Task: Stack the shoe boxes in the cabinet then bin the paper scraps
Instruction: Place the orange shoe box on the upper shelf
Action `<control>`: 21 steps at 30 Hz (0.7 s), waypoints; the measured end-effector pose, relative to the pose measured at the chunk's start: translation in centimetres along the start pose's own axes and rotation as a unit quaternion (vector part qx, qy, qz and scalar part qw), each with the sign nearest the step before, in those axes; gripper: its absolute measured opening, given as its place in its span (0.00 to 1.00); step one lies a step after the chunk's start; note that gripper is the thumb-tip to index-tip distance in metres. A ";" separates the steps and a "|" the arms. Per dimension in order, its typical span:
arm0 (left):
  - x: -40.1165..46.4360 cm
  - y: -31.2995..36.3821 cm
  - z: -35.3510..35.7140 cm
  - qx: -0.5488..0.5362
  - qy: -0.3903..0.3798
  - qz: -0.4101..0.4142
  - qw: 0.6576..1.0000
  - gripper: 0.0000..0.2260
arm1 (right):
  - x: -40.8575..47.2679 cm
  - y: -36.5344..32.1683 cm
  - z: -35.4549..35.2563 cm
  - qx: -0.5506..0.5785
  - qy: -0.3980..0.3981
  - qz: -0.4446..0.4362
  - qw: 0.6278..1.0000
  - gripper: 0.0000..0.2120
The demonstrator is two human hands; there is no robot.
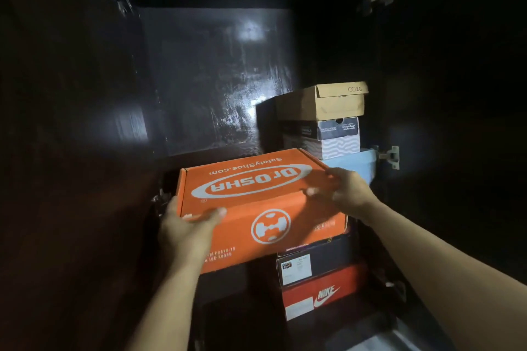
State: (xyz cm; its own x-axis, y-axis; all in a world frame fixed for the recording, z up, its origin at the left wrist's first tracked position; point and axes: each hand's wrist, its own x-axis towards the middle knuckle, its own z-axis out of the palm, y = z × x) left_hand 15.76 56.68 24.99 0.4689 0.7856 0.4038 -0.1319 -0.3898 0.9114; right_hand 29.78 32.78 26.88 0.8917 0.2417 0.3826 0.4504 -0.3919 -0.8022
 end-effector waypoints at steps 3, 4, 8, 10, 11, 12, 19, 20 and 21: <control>0.4 -0.6 2.1 0.210 0.118 0.183 0.953 0.21 | 0.7 -0.4 1.9 -0.121 0.132 -0.019 0.984 0.29; 0.3 -0.8 2.8 0.246 0.136 0.253 0.926 0.17 | 0.7 -0.4 2.8 -0.160 0.192 -0.039 0.967 0.25; -0.6 -2.7 4.1 0.336 0.108 0.380 0.855 0.22 | 0.5 0.7 6.4 -0.224 0.230 -0.124 0.939 0.12; -0.2 -4.4 4.2 0.376 0.075 0.376 0.844 0.30 | 0.2 1.8 8.0 -0.209 0.151 -0.145 0.955 0.12; 0.2 -5.1 4.3 0.404 0.057 0.367 0.836 0.33 | 0.2 2.3 8.6 -0.206 0.129 -0.159 0.957 0.11; 0.7 -5.7 4.3 0.432 0.032 0.352 0.830 0.35 | 0.3 2.7 9.2 -0.209 0.109 -0.169 0.957 0.11; 4.0 -6.9 4.4 0.524 -0.098 0.221 0.817 0.37 | 2.9 1.0 11.5 -0.315 -0.111 -0.103 0.937 0.37; 4.5 -6.9 4.6 0.518 -0.107 0.211 0.822 0.37 | 3.5 0.8 11.8 -0.320 -0.125 -0.096 0.934 0.37; 5.0 -6.9 4.7 0.513 -0.118 0.198 0.827 0.37 | 4.3 0.7 12.1 -0.323 -0.135 -0.091 0.932 0.37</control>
State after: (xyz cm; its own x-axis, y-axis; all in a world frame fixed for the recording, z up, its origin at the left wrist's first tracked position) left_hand 23.15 61.00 20.39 0.7397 0.4300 0.5176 0.4378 -0.8917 0.1151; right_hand 33.34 44.33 22.40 0.7937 0.5366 0.2867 0.6034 -0.7544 -0.2584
